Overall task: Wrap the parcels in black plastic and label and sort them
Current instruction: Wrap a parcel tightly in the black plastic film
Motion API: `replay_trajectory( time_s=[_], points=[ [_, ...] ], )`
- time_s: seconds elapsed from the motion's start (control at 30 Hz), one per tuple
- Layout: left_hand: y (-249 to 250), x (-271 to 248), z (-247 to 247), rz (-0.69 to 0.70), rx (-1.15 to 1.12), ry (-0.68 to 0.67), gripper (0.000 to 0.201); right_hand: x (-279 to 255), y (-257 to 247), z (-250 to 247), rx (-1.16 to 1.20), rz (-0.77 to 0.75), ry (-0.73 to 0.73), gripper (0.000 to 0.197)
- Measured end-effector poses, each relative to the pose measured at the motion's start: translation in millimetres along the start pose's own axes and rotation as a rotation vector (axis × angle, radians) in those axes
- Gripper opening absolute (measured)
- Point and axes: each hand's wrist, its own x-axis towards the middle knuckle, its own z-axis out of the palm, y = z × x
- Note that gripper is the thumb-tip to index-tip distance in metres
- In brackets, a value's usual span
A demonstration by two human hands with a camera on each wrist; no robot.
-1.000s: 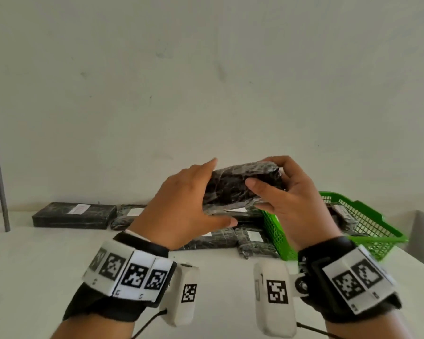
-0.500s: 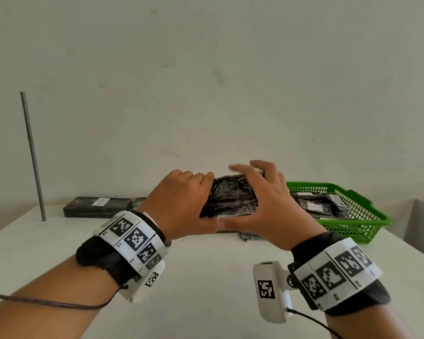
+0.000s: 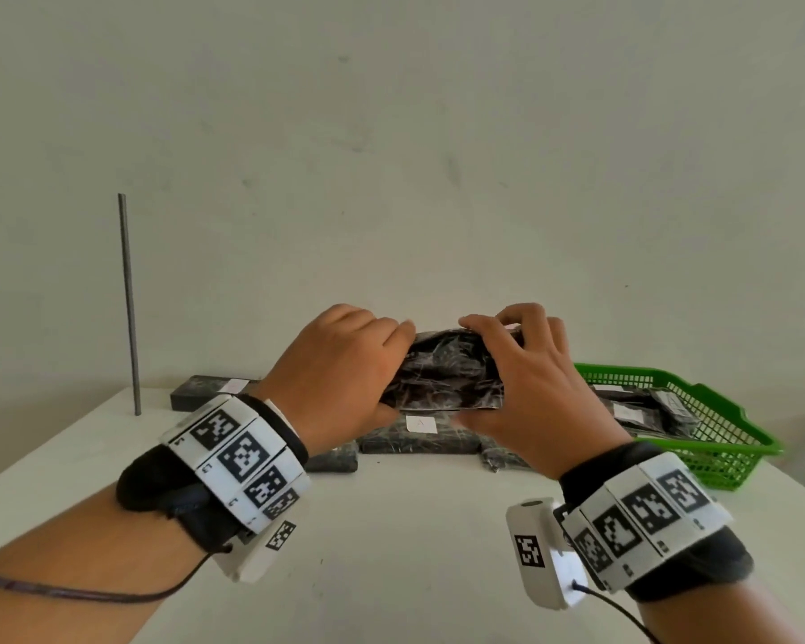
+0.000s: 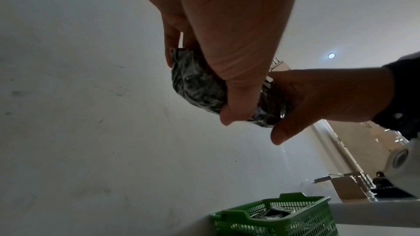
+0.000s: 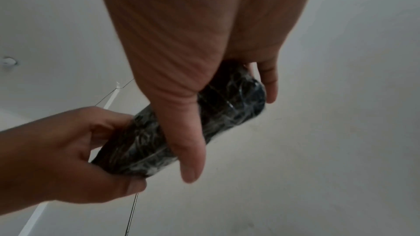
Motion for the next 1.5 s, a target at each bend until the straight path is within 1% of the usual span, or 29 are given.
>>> replay_trajectory(
  time_s=[0.13,0.2,0.3,0.4,0.43,0.5,0.53,0.6,0.7,0.77,0.87,0.93,0.97,1.03,1.1,1.17,1.23,1.27,1.3,1.37,1.43,1.5],
  points=[
    [-1.0,-1.9,-2.4,0.002,-0.001,0.068,0.083,1.2,-2.5,2.3,0.002,-0.034,0.091,0.085],
    [-1.3,-3.5,-0.7,-0.01,-0.008,0.094,0.082,2.6,-4.1,3.5,-0.019,-0.034,0.104,0.085],
    [-1.0,-4.7,0.3,-0.056,-0.008,0.097,0.09,4.7,-4.1,8.6,-0.019,-0.021,0.106,0.084],
    [-6.9,-4.8,0.1,-0.137,-0.042,0.057,0.106,5.6,2.4,16.0,0.052,-0.019,0.149,0.082],
    [-9.4,-4.3,-2.0,-0.164,-0.096,0.023,0.109,6.1,6.0,18.7,0.083,-0.001,0.16,0.082],
    [-14.9,-3.7,-4.8,-0.218,-0.273,-0.094,0.108,7.5,14.5,24.2,0.139,0.058,0.158,0.083],
    [-17.3,-3.0,-5.0,-0.232,-0.36,-0.142,0.104,8.6,18.7,26.6,0.156,0.085,0.139,0.083],
    [-18.9,-1.9,-1.9,-0.211,-0.439,-0.153,0.099,11.2,24.6,30.6,0.181,0.124,0.074,0.084],
    [-18.0,-1.6,8.9,-0.118,-0.408,-0.048,0.089,14.2,26.9,34.1,0.205,0.164,-0.035,0.09],
    [-18.0,-5.1,18.8,-0.058,-0.373,0.012,0.086,16.3,27.2,33.0,0.187,0.157,-0.122,0.091],
    [-19.0,-14.3,36.3,-0.004,-0.394,0.069,0.081,18.6,27.4,29.6,0.187,0.146,-0.2,0.082],
    [-18.4,-20.3,45.4,-0.008,-0.461,0.102,0.078,19.7,24.8,29.6,0.096,0.101,-0.216,0.076],
    [-17.7,-22.6,48.9,-0.026,-0.509,0.114,0.075,20.2,22.4,31.0,0.058,0.079,-0.215,0.07],
    [-15.7,-25.0,52.4,-0.084,-0.62,0.095,0.067,21.4,18.1,33.0,0.043,0.062,-0.163,0.057],
    [-12.3,-25.8,51.3,-0.178,-0.76,-0.009,0.066,22.3,17.0,34.0,0.037,0.046,-0.054,0.052],
    [-7.5,-20.9,47.3,-0.284,-0.886,-0.133,0.072,22.5,17.6,34.6,-0.003,0.007,0.063,0.053],
    [-6.6,-11.9,45.4,-0.363,-0.954,-0.186,0.072,21.5,18.6,37.5,-0.006,-0.039,0.149,0.057],
    [-7.4,-8.1,46.3,-0.379,-0.951,-0.194,0.073,20.2,20.0,39.1,-0.006,-0.051,0.164,0.058],
    [-7.7,-4.9,47.5,-0.367,-0.914,-0.192,0.074,19.1,22.0,39.8,-0.007,-0.05,0.152,0.06],
    [-8.3,-1.4,52.6,-0.278,-0.788,-0.157,0.074,15.4,30.3,40.2,0.003,-0.034,0.063,0.068],
    [-7.7,-0.3,57.1,-0.133,-0.656,-0.061,0.076,9.6,39.7,37.8,-0.005,-0.035,-0.025,0.082],
    [-6.4,2.5,61.4,0.01,-0.562,0.037,0.074,5.0,46.4,36.1,-0.047,-0.035,-0.059,0.09]
  ],
)
